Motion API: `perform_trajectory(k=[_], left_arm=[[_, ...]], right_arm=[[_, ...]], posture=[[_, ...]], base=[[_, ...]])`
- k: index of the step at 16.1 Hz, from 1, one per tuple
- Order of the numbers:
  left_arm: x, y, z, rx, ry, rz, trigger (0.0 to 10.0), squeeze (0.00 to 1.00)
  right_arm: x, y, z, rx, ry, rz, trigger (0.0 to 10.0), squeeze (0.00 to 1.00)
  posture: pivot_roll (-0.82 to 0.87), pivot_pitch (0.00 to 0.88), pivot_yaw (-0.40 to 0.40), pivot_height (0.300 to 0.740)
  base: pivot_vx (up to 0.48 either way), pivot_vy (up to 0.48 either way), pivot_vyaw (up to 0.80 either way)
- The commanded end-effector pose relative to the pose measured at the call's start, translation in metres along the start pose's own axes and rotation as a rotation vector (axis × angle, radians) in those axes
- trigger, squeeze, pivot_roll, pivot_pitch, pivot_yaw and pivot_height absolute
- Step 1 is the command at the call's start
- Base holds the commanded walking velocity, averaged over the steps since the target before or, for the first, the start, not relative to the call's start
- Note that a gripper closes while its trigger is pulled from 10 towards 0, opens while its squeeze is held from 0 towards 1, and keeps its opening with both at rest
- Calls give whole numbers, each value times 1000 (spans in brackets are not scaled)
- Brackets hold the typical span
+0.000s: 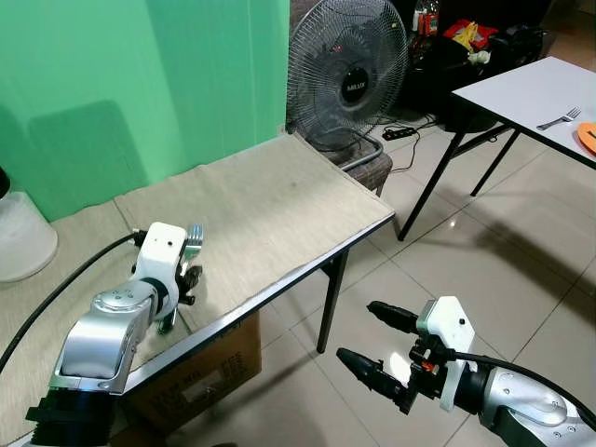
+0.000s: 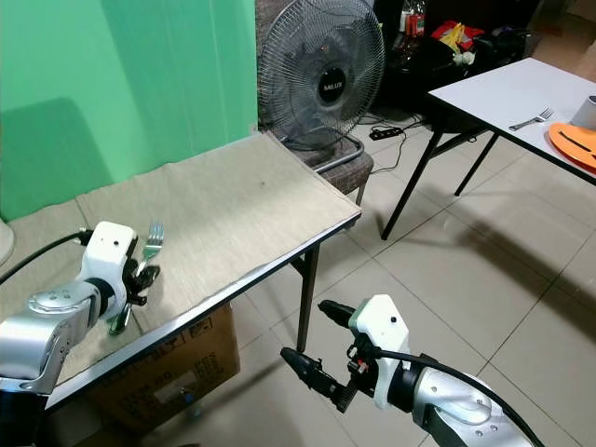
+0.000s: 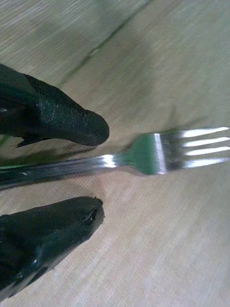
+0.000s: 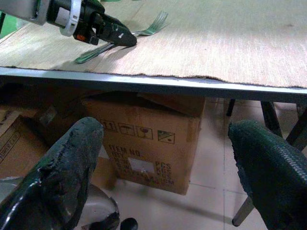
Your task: Setting the table
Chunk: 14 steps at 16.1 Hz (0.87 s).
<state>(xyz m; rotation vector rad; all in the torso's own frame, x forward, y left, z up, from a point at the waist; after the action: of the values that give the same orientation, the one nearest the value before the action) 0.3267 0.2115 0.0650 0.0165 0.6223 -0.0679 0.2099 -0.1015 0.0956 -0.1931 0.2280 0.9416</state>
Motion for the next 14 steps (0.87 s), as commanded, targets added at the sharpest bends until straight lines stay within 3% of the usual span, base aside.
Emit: perform_trajectory(k=[1,14], left_arm=[[-1,3,-1,-13,13,18,0,0],[2,2,-7,-66,35,24,0,0]], right_arm=[[-1,3,2,-4,-1,28,10000,0],[-4,3,-9,-9,13,57,10000,0]], posture=[[-21,0,-15,740],[-25,0,-16,740]], base=[[0,0,0],[0,0,0]])
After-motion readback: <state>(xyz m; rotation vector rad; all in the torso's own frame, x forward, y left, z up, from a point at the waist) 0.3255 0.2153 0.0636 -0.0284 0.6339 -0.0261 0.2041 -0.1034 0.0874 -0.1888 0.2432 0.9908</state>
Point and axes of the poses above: a point about 5 cm out from each wrist's last joint towards the gripper, its own x axis pointing out of the wrist towards the gripper, its own z axis along the axis of the wrist's last joint, y = z × x, the point moved 6 cm from there along x, pointing out of the wrist towards the gripper, and after that the axes turned 11 degrees about -x, right-handed, at the moved point
